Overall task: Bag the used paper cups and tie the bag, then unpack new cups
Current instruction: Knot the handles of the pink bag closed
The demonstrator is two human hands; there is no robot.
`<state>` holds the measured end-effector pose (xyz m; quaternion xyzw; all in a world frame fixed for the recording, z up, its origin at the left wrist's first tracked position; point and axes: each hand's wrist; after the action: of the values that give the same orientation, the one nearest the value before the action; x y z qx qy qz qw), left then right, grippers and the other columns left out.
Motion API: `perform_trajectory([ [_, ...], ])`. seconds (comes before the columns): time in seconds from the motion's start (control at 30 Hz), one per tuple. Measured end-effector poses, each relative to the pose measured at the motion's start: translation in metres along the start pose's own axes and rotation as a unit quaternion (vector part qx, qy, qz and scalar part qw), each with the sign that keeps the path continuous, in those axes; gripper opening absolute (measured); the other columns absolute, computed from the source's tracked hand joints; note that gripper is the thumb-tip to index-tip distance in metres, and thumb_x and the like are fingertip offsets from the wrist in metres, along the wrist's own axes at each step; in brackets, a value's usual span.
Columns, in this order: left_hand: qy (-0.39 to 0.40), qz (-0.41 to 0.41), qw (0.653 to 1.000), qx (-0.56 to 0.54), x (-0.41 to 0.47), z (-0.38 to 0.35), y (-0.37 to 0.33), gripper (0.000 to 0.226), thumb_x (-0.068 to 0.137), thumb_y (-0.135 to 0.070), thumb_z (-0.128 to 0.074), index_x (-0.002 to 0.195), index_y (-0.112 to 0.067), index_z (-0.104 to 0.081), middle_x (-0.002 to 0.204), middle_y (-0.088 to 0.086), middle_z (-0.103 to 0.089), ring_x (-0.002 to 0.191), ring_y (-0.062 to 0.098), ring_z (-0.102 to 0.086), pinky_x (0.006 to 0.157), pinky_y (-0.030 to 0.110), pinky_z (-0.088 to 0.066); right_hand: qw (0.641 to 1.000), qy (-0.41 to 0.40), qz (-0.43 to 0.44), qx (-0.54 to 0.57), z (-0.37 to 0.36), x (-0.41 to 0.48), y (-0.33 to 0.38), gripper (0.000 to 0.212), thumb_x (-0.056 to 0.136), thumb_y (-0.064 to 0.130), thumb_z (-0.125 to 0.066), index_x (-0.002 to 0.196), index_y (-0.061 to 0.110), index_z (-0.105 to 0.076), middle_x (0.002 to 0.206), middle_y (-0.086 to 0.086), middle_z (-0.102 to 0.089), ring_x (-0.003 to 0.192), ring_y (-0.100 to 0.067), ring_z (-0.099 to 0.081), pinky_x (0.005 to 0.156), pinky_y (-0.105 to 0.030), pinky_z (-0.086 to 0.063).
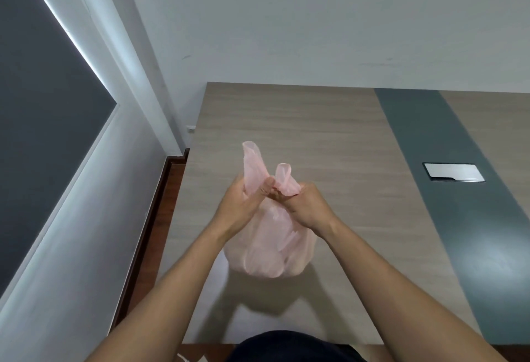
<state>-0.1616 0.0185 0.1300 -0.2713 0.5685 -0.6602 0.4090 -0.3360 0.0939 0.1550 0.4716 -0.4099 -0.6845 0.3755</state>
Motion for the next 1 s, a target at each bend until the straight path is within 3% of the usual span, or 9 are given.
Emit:
perform_trajectory([
  [0.1,0.002,0.031,0.999,0.011,-0.005,-0.014,-0.001,0.038,0.117,-0.052,-0.048,0.124,-0.030,-0.079,0.110,-0.013,-0.083,0.101,-0.011,-0.076,0.085,0.012,-0.057,0.999,0.033,0.000,-0.019,-0.004,-0.004,0.002,0.021,0.095,0.037,-0.085,0.094,0.016,-0.086,0.082,0.005,-0.084,0.074,-0.006,-0.078,0.071,-0.027,-0.060],
  [0.23,-0.099,0.094,0.985,-0.106,0.005,-0.026,0.008,0.057,0.118,-0.056,-0.040,0.109,-0.022,-0.085,0.104,0.002,-0.087,0.104,0.018,-0.082,0.098,0.040,-0.064,0.997,0.064,0.036,0.017,-0.006,-0.006,0.004,0.026,0.101,0.051,-0.074,0.120,0.036,-0.082,0.098,0.004,-0.084,0.089,-0.015,-0.081,0.082,-0.033,-0.064],
  [0.37,-0.164,0.116,0.936,-0.289,0.013,-0.030,0.006,0.052,0.120,-0.043,-0.043,0.077,-0.016,-0.052,0.063,-0.001,-0.055,0.065,0.019,-0.058,0.088,0.042,-0.050,0.976,0.007,-0.023,0.214,-0.003,0.006,-0.009,0.044,0.112,0.053,-0.053,0.110,0.018,-0.079,0.068,0.003,-0.033,0.053,-0.011,-0.025,0.053,-0.026,-0.017],
  [0.47,-0.122,0.121,0.919,-0.354,0.010,-0.031,-0.006,0.052,0.119,-0.053,-0.036,0.077,-0.022,-0.038,0.058,-0.003,-0.025,0.059,0.020,-0.024,0.078,0.038,-0.047,0.944,-0.007,-0.107,0.312,0.002,0.018,-0.017,0.042,0.109,0.049,-0.045,0.120,0.011,-0.057,0.068,0.005,-0.030,0.048,-0.009,-0.016,0.053,-0.029,-0.008],
  [0.6,-0.009,0.101,0.925,-0.367,0.010,-0.029,-0.013,0.067,0.105,-0.086,-0.013,0.080,-0.027,-0.033,0.070,0.002,-0.020,0.068,0.021,-0.010,0.060,0.031,-0.024,0.940,-0.016,-0.117,0.321,0.003,0.027,-0.027,0.052,0.087,0.042,-0.044,0.130,0.015,-0.053,0.073,0.003,-0.038,0.050,-0.012,-0.018,0.055,-0.031,-0.011],
  [0.77,-0.055,0.171,0.918,-0.354,0.020,-0.025,-0.006,0.044,0.110,-0.026,-0.034,0.069,-0.022,-0.051,0.061,-0.003,-0.034,0.052,0.010,-0.026,0.049,0.023,-0.025,0.918,-0.045,-0.108,0.378,-0.005,0.024,-0.029,0.013,0.096,0.023,-0.042,0.086,0.015,-0.044,0.072,0.000,-0.041,0.050,-0.014,-0.027,0.046,-0.028,-0.024],
  [0.87,-0.028,0.173,0.957,-0.233,0.013,-0.020,-0.010,0.032,0.107,-0.036,-0.052,0.083,-0.014,-0.054,0.061,-0.006,-0.044,0.050,0.008,-0.038,0.052,0.024,-0.034,0.943,-0.066,-0.080,0.317,-0.008,0.021,-0.026,0.027,0.104,0.010,-0.044,0.078,0.014,-0.048,0.068,-0.001,-0.038,0.055,-0.015,-0.030,0.047,-0.028,-0.026],
  [0.93,0.022,0.122,0.977,-0.174,0.005,-0.021,-0.013,0.027,0.115,-0.033,-0.061,0.108,-0.007,-0.062,0.074,-0.003,-0.073,0.062,0.011,-0.068,0.062,0.024,-0.054,0.967,-0.041,-0.037,0.248,-0.007,0.016,-0.023,0.034,0.108,0.014,-0.054,0.076,0.012,-0.067,0.072,-0.005,-0.058,0.061,-0.022,-0.052,0.051,-0.029,-0.045],
  [1.0,0.075,0.107,0.973,-0.192,0.002,-0.023,-0.013,0.030,0.113,-0.024,-0.068,0.139,-0.013,-0.061,0.112,0.010,-0.087,0.097,0.023,-0.084,0.081,0.032,-0.068,0.979,0.000,-0.006,0.205,-0.007,0.006,-0.016,0.019,0.106,0.023,-0.070,0.102,0.012,-0.085,0.096,-0.017,-0.082,0.081,-0.028,-0.075,0.071,-0.036,-0.064],
])
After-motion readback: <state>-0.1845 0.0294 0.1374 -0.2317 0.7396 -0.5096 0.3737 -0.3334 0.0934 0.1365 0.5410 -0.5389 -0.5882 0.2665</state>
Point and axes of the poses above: each hand's wrist, its own x-axis towards the middle knuckle, its own z-axis out of the back of the hand, y = z × x
